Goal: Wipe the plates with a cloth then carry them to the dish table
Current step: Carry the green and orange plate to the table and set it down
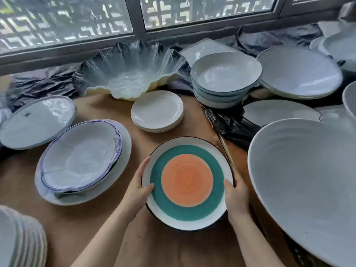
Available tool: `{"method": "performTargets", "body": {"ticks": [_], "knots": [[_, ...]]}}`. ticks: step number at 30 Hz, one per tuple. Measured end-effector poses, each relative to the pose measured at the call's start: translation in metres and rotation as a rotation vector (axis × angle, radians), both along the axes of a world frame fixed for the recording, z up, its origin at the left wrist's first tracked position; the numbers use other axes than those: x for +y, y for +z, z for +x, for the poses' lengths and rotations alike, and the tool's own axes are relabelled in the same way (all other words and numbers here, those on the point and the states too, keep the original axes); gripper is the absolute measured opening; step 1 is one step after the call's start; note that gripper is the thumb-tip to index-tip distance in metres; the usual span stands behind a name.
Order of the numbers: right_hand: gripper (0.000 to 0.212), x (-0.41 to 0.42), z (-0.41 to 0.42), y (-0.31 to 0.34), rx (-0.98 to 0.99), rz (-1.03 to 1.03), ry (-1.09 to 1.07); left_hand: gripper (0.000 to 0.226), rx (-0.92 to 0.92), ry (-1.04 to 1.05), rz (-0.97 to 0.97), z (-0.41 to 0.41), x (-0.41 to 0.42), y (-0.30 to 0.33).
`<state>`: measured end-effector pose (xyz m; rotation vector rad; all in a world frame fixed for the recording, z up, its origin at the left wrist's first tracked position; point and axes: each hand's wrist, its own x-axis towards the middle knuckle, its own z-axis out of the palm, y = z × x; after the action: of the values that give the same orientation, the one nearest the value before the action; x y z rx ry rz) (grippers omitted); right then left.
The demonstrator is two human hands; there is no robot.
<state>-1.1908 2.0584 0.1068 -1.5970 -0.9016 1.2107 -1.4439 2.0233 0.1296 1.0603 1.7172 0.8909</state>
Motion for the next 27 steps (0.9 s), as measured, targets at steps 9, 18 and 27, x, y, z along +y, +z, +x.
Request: {"method": "performTargets", "body": {"ticks": [9, 18, 27], "knots": [[0.053, 0.04, -0.006, -0.004, -0.011, 0.056, -0.112, 0.083, -0.06, -0.031, 0.003, -0.007, 0.066, -0.007], [0.055, 0.061, -0.009, -0.007, -0.027, 0.027, -0.16, 0.085, -0.068, -0.093, -0.003, -0.015, 0.095, -0.013], [0.05, 0.077, -0.007, -0.001, 0.01, -0.016, -0.151, 0.082, -0.107, -0.047, 0.002, -0.008, 0.088, -0.011]]}}
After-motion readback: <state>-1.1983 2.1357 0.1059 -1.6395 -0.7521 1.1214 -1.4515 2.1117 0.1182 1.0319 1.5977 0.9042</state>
